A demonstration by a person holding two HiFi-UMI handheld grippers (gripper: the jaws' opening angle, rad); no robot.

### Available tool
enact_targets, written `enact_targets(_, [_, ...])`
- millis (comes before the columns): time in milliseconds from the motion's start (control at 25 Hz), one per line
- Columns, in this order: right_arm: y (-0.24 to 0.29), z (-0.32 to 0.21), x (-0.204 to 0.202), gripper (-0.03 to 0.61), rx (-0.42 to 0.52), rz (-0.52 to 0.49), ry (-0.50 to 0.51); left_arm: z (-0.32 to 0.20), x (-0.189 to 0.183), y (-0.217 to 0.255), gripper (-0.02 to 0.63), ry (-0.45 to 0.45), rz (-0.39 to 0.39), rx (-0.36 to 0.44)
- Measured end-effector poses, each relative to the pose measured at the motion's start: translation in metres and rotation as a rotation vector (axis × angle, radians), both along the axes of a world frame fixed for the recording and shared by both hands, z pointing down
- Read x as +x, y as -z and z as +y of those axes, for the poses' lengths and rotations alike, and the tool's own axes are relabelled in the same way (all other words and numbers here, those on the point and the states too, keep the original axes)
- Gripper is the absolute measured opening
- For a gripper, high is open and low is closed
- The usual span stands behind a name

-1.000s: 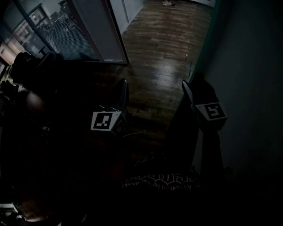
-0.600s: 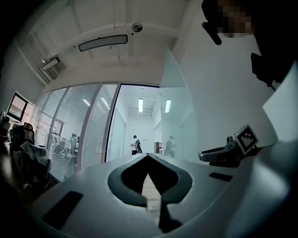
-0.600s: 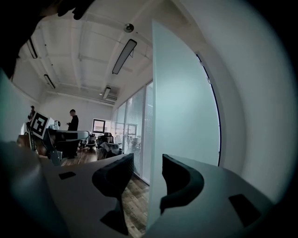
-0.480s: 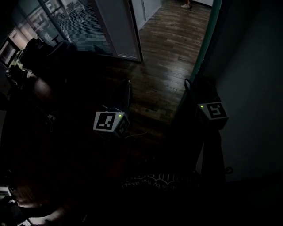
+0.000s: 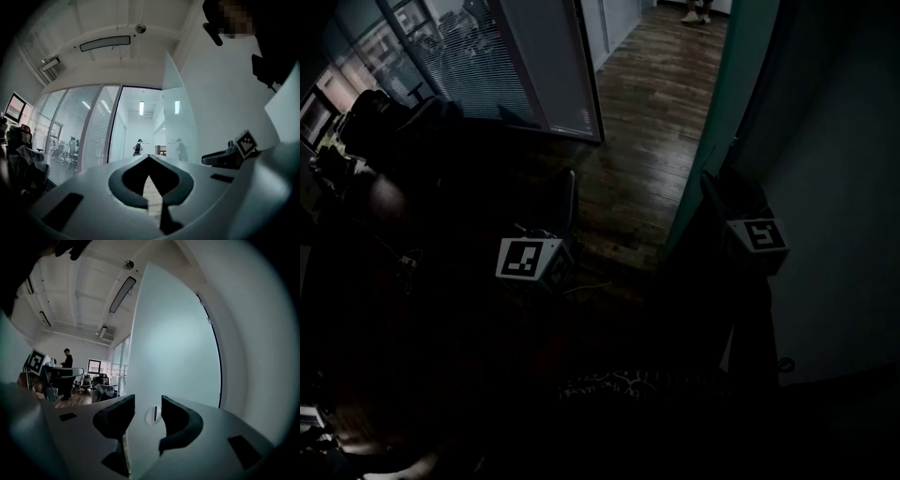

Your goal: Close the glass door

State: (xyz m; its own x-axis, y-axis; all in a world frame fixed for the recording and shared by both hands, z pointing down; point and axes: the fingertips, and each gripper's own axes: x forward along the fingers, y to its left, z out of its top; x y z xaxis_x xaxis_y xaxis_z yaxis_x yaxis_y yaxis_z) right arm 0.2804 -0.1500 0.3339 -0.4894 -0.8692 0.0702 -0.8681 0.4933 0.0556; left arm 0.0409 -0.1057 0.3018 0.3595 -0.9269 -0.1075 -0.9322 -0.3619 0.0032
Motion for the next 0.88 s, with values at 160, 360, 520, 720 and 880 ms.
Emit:
enact_targets(160, [0.013, -0.015, -0.021, 0.173, 0.010, 0.009, 0.017, -0.008, -0.007, 0.004, 0.002, -0.009, -0.005, -0.006])
enact_targets(360, [0.004, -0.029, -0.038, 0.172, 0.010, -0.014, 0.034, -0.010, -0.025, -0.010, 0.002, 0.008, -0.008, -0.015])
enact_targets(520, [0.006, -0.042, -0.055, 0.172, 0.009, -0.005, 0.052, -0.016, -0.047, -0.011, 0.002, 0.044, 0.002, -0.020])
enact_targets(720, [0.010, -0.060, -0.086, 0.172, 0.020, 0.028, 0.084, -0.030, -0.068, -0.006, 0.002, 0.061, 0.010, -0.019])
enact_targets(880, [0.010, -0.075, -0.095, 0.172, 0.047, 0.037, 0.082, -0.043, -0.080, -0.015, 0.002, 0.078, 0.016, -0.022])
